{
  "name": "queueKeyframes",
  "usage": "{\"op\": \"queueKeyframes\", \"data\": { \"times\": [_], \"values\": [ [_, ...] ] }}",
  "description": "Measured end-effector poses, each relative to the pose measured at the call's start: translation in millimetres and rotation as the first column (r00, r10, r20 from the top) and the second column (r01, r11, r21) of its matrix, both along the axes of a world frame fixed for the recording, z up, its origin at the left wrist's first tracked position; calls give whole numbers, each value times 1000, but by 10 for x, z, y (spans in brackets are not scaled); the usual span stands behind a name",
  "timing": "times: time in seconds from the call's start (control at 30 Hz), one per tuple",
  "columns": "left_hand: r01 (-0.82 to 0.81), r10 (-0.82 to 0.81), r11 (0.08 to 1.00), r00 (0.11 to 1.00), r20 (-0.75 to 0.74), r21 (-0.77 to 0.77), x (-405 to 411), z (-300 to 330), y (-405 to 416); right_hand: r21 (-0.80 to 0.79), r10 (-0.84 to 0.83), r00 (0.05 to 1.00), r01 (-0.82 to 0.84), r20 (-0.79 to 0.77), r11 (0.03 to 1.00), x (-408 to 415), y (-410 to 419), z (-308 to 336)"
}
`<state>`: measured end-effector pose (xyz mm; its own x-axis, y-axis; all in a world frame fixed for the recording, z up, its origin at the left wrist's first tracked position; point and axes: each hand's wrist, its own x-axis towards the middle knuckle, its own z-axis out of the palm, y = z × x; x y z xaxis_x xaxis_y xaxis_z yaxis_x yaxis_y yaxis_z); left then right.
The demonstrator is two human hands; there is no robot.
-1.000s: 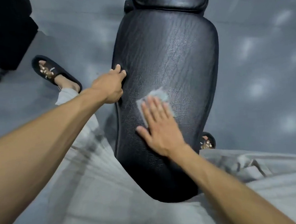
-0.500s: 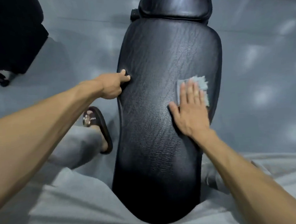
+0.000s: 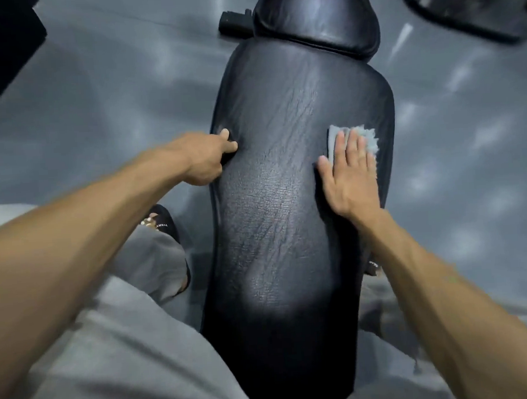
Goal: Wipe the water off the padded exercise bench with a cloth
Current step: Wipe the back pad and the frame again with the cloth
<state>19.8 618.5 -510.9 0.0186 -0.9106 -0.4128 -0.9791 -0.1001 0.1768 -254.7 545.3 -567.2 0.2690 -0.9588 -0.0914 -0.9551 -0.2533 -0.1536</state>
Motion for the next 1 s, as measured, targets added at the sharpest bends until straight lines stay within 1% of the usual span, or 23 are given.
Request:
{"op": "queueKeyframes", "data": {
  "times": [0.07,0.1,0.13,0.2,0.23,0.27,0.3,0.33,0.37,0.4,0.47,0.5,0.53,0.57,0.6,0.63,0.7,0.73,0.8,0.83,0.87,0.9,1.0],
  "values": [
    [17,-17,1000,1000,-23,7,51,17,-6,-19,14,1000,-14,13,1000,282,260,-86],
    [20,-20,1000,999,-29,4,82,18,-13,-43,105,994,-105,3,994,444,484,-160],
    [19,-19,1000,999,-34,0,114,17,-23,-57,247,969,-247,-18,967,591,746,-228],
    [17,-17,1000,999,-48,-2,156,20,-34,-33,541,839,-543,-61,839,748,1229,-331],
    [17,-17,1000,998,-52,0,169,22,-35,-26,646,760,-649,-71,760,741,1325,-350],
    [21,-21,1000,998,-54,2,175,19,-32,-28,713,697,-716,-76,698,689,1279,-340],
    [27,-27,1000,998,-56,1,176,23,-31,-44,739,667,-744,-94,666,613,1113,-321],
    [30,-30,1000,998,-55,1,178,25,-30,-74,724,678,-735,-127,674,542,894,-297],
    [34,-34,999,998,-49,2,182,28,-33,-97,666,731,-681,-146,726,478,628,-262],
    [43,-43,999,998,-43,0,188,23,-41,-116,563,816,-576,-129,809,418,339,-210],
    [57,-57,998,998,-39,-8,203,24,-47,-126,257,966,-258,-20,958,327,-157,-106],
    [65,-65,998,997,-37,-15,214,22,-54,-113,125,992,-121,30,986,349,-268,-73],
    [71,-71,997,997,-35,-20,226,28,-64,-102,52,997,-47,55,994,434,-255,-79],
    [73,-73,997,997,-34,-18,245,35,-74,-95,63,996,-58,59,994,560,-129,-119],
    [75,-75,997,996,-37,-13,274,48,-89,-100,152,987,-147,49,984,683,92,-159],
    [75,-76,997,996,-43,-10,300,73,-108,-100,296,955,-291,35,951,774,374,-196],
    [63,-63,998,997,-42,-8,394,118,-161,-63,579,815,-579,-10,813,798,933,-273],
    [46,-46,999,998,-33,-5,446,132,-186,-31,663,747,-664,-41,747,734,1118,-297],
    [10,-10,1000,1000,-4,-9,540,150,-232,0,753,654,-755,-73,655,613,1111,-308],
    [-2,2,1000,1000,5,-14,570,158,-250,-8,770,633,-773,-82,634,615,968,-292],
    [-8,9,1000,1000,9,-15,586,174,-269,-23,769,632,-774,-94,633,670,788,-272],
    [-15,15,1000,1000,10,-13,597,189,-283,-49,742,663,-748,-104,662,773,570,-250],
    [-32,31,999,999,31,6,615,203,-288,-122,511,857,-515,-70,848,1121,-160,-102]
  ]
}}
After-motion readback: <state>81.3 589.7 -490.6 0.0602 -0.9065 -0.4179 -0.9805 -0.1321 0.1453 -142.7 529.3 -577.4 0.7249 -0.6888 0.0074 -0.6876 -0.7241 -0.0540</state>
